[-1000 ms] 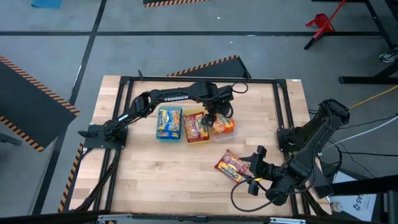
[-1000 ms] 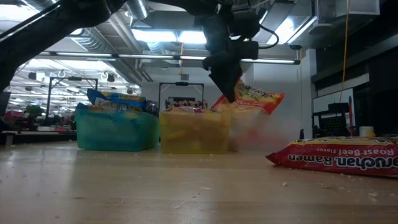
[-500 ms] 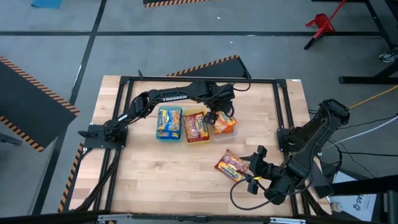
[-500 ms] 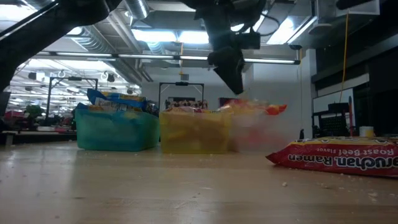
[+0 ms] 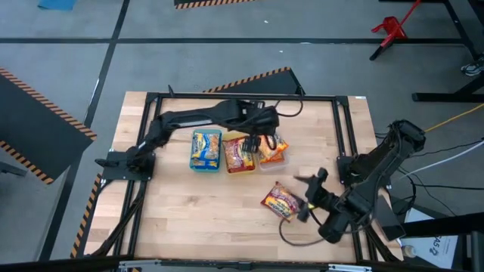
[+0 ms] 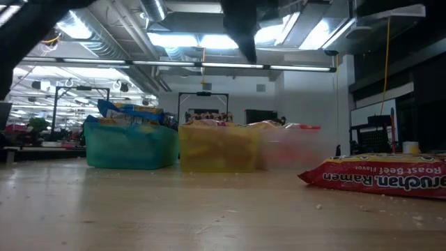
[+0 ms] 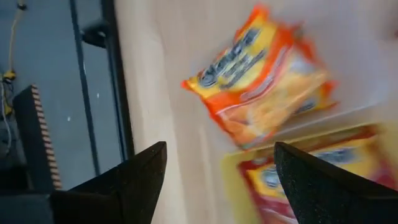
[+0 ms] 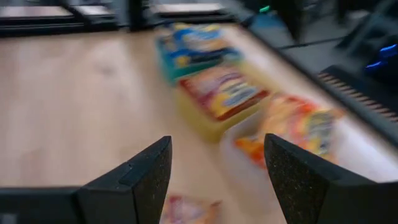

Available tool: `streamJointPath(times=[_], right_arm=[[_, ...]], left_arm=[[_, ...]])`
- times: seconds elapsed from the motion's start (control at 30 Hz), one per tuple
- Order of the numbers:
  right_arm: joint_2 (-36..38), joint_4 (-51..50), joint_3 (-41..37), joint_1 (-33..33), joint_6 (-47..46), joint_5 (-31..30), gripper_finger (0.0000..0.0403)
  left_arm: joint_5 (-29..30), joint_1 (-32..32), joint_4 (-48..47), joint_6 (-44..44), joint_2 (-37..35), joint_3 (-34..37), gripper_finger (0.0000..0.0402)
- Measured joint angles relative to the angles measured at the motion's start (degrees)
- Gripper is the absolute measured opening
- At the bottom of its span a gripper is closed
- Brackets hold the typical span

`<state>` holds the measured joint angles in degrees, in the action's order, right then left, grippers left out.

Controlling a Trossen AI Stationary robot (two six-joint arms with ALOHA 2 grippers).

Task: Sort Maruchan noodles
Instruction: Put the orange bag into the white bin

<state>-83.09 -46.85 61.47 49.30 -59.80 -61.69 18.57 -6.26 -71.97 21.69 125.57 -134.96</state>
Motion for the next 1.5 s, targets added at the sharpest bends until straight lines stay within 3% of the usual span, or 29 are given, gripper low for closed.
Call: streamJointPath(times=[0.1, 0.23, 0.43, 0.53, 0.73, 0.83, 0.97, 1.27, 1.5], right_arm=[[0.7, -3.6, 0.0, -4.3, 0.0, -3.1, 0.0237], [1.0, -10.3, 0.0, -14.2, 4.2, -2.6, 0.0237], [0.9, -12.7, 0.0, -30.7, 20.1, 8.7, 0.0237], [0.9, -8.4, -0.1, -37.3, 31.8, 14.6, 0.0237], [0.9, 4.5, -0.1, -47.9, 49.3, 29.4, 0.0237], [0.9, 6.1, -0.1, -51.3, 50.4, 33.7, 0.0237], [0.6, 6.5, -0.8, -53.6, 48.1, 37.5, 0.0237], [0.5, 8.6, -8.6, -53.5, 41.3, 38.7, 0.0237], [0.5, 11.6, -9.4, -53.4, 37.4, 42.4, 0.0237]], left_arm=[[-0.4, 2.7, -0.5, -7.7, -5.2, 0.0, 0.0290], [-4.2, 6.7, 0.5, -17.7, -12.1, -0.1, 0.0290], [-4.4, 16.0, 6.2, -30.8, -20.8, -0.1, 0.0289], [-0.7, 22.4, 10.6, -33.1, -23.2, -0.1, 0.0289], [14.2, 34.8, 16.1, -31.8, -23.6, -0.1, 0.0289], [19.4, 38.8, 17.0, -33.5, -23.6, -0.1, 0.0289], [21.6, 43.2, 17.7, -35.0, -23.6, -0.1, 0.0289], [30.0, 50.3, 18.9, -28.9, -23.5, 1.2, 0.0289], [30.3, 55.5, 24.4, -30.1, -23.6, 1.2, 0.0289]])
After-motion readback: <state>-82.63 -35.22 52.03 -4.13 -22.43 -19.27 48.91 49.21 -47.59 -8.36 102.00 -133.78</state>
